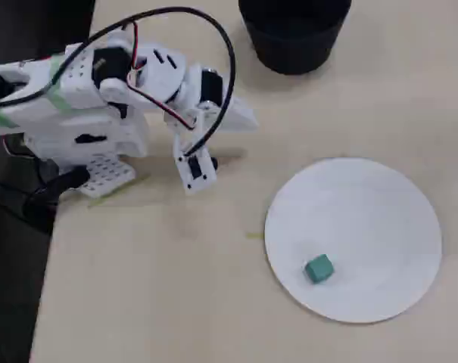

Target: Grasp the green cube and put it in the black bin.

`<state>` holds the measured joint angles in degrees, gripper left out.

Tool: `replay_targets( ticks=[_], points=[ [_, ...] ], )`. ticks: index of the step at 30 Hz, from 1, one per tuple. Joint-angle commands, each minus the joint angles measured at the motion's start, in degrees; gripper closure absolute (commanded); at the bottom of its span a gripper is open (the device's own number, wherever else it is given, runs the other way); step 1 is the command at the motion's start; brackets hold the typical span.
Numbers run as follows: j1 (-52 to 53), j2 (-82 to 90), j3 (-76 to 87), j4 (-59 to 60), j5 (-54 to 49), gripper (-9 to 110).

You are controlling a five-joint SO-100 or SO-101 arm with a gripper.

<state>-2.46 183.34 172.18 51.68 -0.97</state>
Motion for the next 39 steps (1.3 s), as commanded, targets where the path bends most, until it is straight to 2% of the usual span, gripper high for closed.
replay_targets(
  ticks=[1,10,13,15,17,20,24,27,29,35,39],
  points=[
    [4.57,0.35,-0.26,-0.26,6.06,102],
    [4.83,0.35,-0.26,-0.26,6.33,102],
    [4.75,0.35,-4.57,5.19,3.08,102],
    [7.82,-0.53,-16.79,15.56,-0.44,102],
    [7.12,-5.71,-26.37,18.54,0.35,102],
    [4.31,-20.13,-43.42,26.54,1.14,102],
    [8.7,-38.58,-68.73,31.99,-3.16,102],
    [15.56,-53.96,-91.76,42.36,-11.51,102],
    [19.34,-61.7,-101.43,47.99,-16.44,102],
    [21.8,-74.18,-94.48,44.56,-23.99,102],
    [23.99,-82.27,-93.08,43.33,-25.14,102]
  ],
)
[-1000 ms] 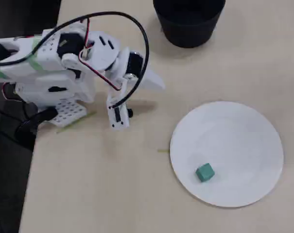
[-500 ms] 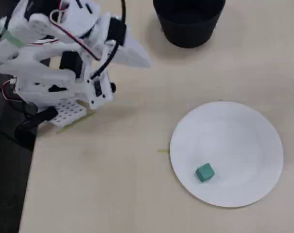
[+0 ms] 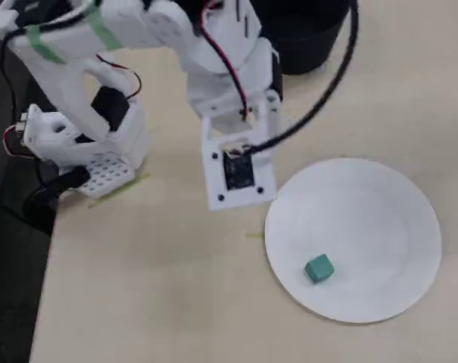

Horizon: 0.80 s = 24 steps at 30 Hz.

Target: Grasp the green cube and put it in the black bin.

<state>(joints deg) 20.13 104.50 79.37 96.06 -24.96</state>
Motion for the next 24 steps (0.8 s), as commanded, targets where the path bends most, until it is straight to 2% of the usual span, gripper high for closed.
replay_targets(
  ticks=[1,5,8,11,14,19,24],
  points=[
    [1.58,-4.83,-0.35,-1.49,-2.11,102],
    [3.16,-8.96,-0.44,-3.34,-2.9,102],
    [5.45,-7.12,3.52,-9.32,7.82,102],
    [4.66,-4.04,8.79,-17.49,23.47,102],
    [2.46,-5.8,9.58,-21.88,33.84,102],
    [0.18,-11.69,8.79,-24.7,45.7,102],
    [0.53,-15.29,7.91,-27.51,52.38,102]
  ],
)
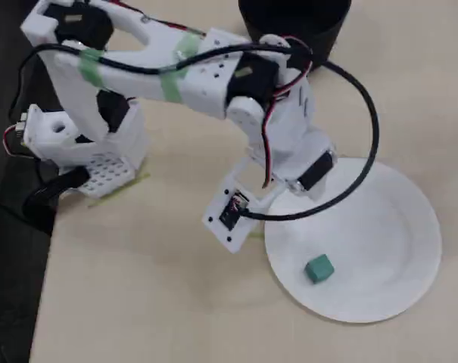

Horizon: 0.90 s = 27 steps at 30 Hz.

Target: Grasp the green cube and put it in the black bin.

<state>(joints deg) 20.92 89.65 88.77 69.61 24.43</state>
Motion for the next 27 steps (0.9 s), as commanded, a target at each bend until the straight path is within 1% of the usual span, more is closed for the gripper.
replay_targets(
  ticks=[1,5,12,25,27],
  points=[
    [0.09,-1.14,-2.2,-1.32,3.6,102],
    [1.93,-5.01,-6.33,-1.49,4.22,102],
    [5.54,-11.6,-14.41,-1.05,1.85,102],
    [11.87,-13.36,-14.85,-2.72,6.06,101],
    [11.87,-13.36,-14.85,-2.02,5.1,95]
  ],
)
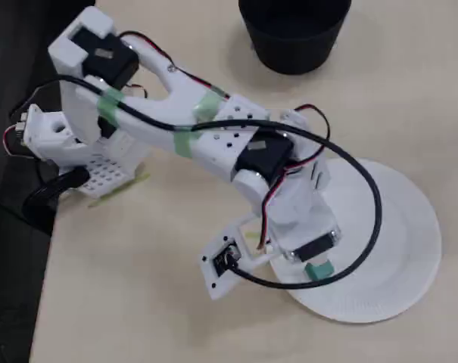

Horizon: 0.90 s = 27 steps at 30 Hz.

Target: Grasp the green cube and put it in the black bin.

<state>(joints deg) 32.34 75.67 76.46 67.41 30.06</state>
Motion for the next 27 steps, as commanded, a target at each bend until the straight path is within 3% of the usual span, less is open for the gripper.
replay_targets(
  ticks=[1,9,27],
  points=[
    [0.44,0.62,-2.55,0.79,-1.14,92],
    [0.35,0.26,-2.64,6.33,-3.16,76],
    [-2.55,-5.98,-3.52,0.09,-4.31,78]
  ],
)
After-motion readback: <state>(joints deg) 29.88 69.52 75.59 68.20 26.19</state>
